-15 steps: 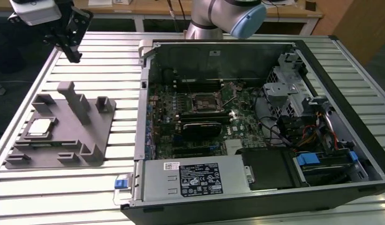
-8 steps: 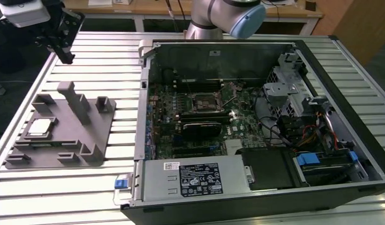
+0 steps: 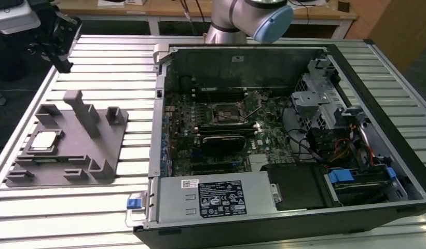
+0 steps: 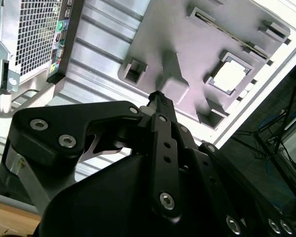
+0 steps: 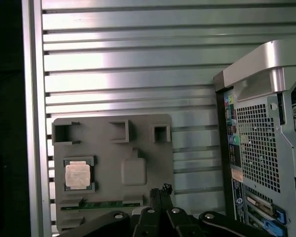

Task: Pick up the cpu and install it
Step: 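Reach for the cpu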

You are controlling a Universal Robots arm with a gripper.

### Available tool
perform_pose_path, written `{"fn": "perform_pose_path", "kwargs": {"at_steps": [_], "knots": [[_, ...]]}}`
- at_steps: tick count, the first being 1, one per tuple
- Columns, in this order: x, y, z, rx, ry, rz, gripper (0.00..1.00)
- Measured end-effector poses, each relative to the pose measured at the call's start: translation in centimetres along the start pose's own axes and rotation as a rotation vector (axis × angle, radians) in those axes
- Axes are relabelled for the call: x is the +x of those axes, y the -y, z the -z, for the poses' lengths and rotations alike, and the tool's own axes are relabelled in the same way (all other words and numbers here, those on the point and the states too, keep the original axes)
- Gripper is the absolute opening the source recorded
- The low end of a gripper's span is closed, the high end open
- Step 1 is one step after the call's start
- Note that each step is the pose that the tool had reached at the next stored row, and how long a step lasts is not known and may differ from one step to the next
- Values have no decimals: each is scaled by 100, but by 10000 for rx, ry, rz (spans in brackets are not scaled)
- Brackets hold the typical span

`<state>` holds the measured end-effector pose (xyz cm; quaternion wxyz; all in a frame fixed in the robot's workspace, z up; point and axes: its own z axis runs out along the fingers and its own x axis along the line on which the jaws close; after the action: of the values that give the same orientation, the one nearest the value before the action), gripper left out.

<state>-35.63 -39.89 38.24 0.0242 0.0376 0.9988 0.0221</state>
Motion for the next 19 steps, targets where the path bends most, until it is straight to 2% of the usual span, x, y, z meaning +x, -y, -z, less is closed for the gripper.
{"fn": "perform_pose_path", "kwargs": {"at_steps": [14, 19], "knots": [[253, 24, -115, 0, 1, 0, 11], [310, 31, -174, -1, 1, 0, 11]]}}
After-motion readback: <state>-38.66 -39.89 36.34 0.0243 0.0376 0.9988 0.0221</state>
